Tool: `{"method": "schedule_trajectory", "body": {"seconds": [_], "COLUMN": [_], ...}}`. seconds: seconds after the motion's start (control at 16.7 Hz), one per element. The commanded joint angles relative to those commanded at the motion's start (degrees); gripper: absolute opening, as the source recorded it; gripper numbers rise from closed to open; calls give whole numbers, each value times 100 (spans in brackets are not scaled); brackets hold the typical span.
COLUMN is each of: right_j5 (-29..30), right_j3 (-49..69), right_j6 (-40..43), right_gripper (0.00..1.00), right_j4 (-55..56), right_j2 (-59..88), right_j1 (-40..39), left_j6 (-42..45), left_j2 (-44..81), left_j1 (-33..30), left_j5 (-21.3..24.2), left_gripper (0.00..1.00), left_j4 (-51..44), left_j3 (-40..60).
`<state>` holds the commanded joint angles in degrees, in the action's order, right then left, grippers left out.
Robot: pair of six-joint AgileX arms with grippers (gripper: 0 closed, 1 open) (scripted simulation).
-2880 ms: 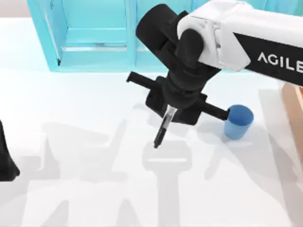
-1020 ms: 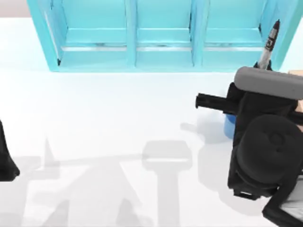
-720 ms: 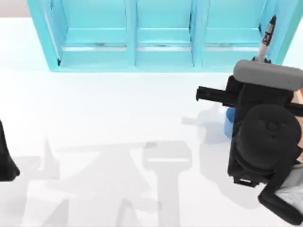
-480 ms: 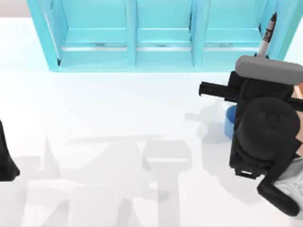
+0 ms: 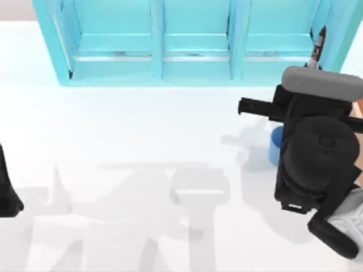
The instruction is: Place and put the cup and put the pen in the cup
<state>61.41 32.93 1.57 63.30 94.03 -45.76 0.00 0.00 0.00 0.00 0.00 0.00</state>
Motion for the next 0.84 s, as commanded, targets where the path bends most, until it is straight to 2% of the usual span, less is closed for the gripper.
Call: {"method": "schedule_trajectory", "body": {"seconds": [0.48,0.84], "right_j5": [0,0], "right_j3": [0,0], "right_j6": [0,0], "right_gripper": [98,100], "right_j4": [0,0], "right_j2": [0,0], "right_j1": [0,0], "left_j6": [0,0], "left_j2": [0,0], "left_j1": [0,0], "left_j5": [0,0], "left_gripper": [100,100], "left_j4": [0,0], "left_j3": [0,0]}}
